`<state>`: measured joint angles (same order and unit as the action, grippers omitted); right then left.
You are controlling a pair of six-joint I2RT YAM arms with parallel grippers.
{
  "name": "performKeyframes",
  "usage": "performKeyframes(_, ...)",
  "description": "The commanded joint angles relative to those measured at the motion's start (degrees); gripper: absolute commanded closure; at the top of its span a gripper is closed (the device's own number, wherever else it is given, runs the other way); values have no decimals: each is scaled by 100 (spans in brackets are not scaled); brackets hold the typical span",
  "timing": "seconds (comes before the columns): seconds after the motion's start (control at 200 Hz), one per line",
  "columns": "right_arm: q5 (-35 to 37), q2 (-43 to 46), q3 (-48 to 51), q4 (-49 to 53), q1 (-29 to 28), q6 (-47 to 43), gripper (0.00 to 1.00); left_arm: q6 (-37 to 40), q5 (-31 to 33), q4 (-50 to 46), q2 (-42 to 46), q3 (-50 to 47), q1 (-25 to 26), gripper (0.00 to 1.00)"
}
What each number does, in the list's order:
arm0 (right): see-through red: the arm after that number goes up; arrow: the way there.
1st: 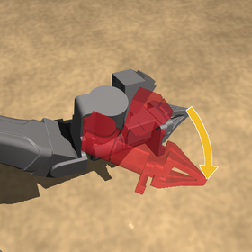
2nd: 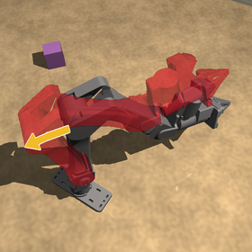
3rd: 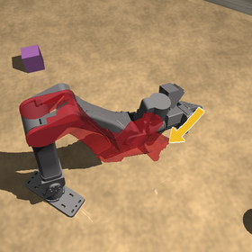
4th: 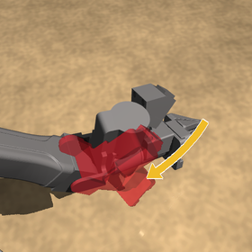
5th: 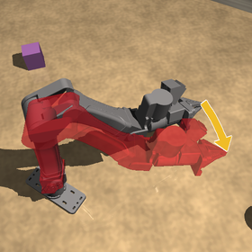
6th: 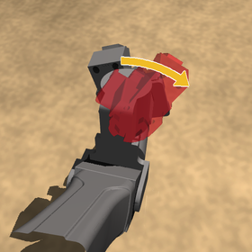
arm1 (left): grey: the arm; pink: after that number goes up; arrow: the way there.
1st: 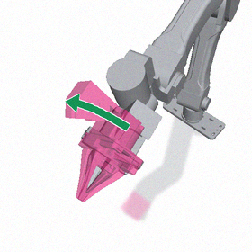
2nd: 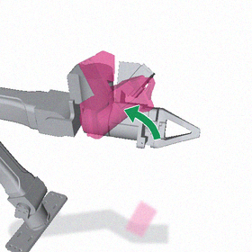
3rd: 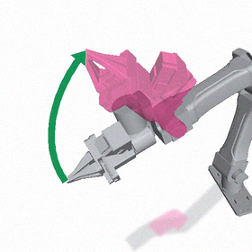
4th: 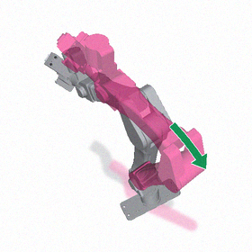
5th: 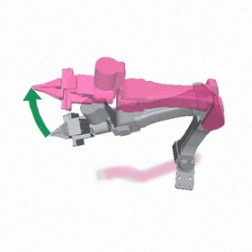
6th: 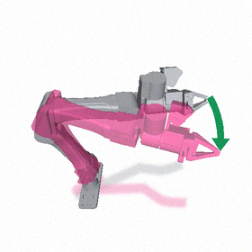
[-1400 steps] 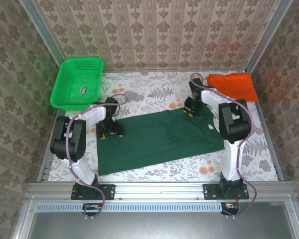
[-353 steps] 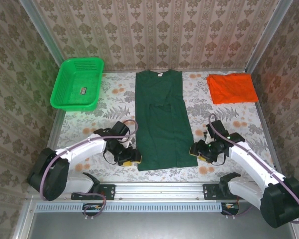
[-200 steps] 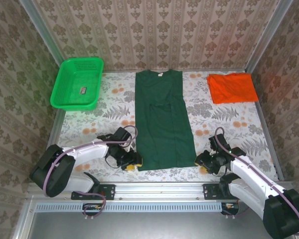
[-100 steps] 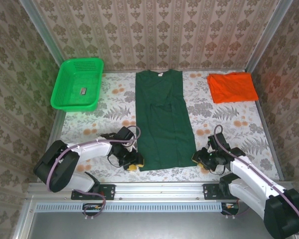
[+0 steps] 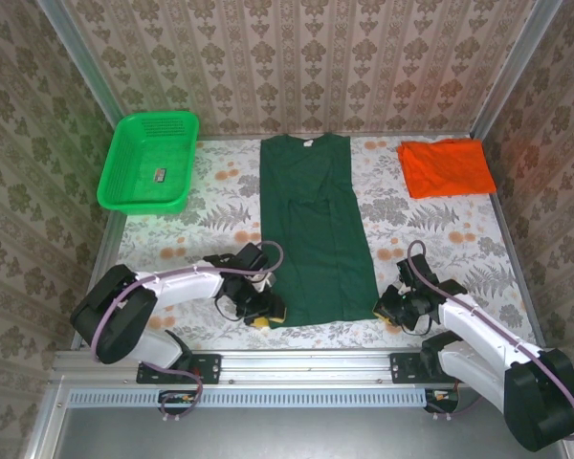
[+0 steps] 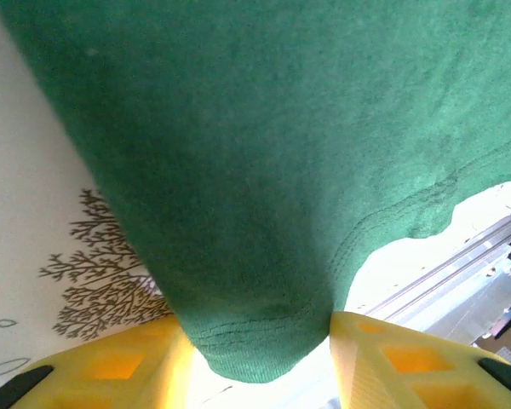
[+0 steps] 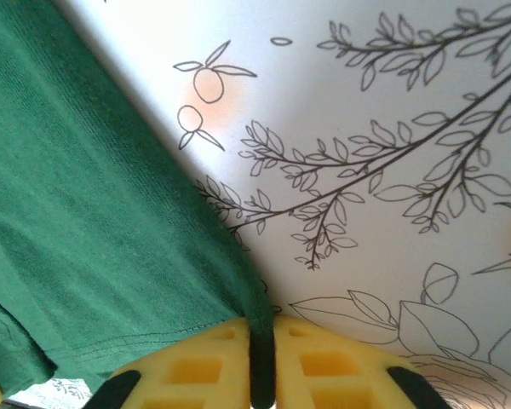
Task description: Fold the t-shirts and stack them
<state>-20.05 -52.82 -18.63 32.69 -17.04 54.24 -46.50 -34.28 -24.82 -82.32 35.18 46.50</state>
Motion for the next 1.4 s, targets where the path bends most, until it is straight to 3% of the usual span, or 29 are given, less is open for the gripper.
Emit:
performKeyframes(0.0,-8,87,113,-34,-29,50,88,159,52,147,-105,157,84,55)
performKeyframes(0.245,-73,152,119,14,-36,52,93,104,138,173,-252,213,219,66)
performKeyframes(0.515,-330,345,121,341,-190,176,100,709,912,-1102,251,309,129,80)
performKeyframes(0.85,-134,1234,444,371,-1609,1724,100,844,572,-1576,997,-216,32,100)
performKeyframes(1.005,117,1258,278,282,-2099,2168,100,647,475,-1668,1349,-258,2,100)
performKeyframes(1.18,382,904,-219,87,-1971,2108,100,625,255,-1673,1569,86,-574,100)
performKeyframes(1.395,177,-308,-1470,-412,-849,1196,100,916,-142,-1675,1006,1246,-1584,100)
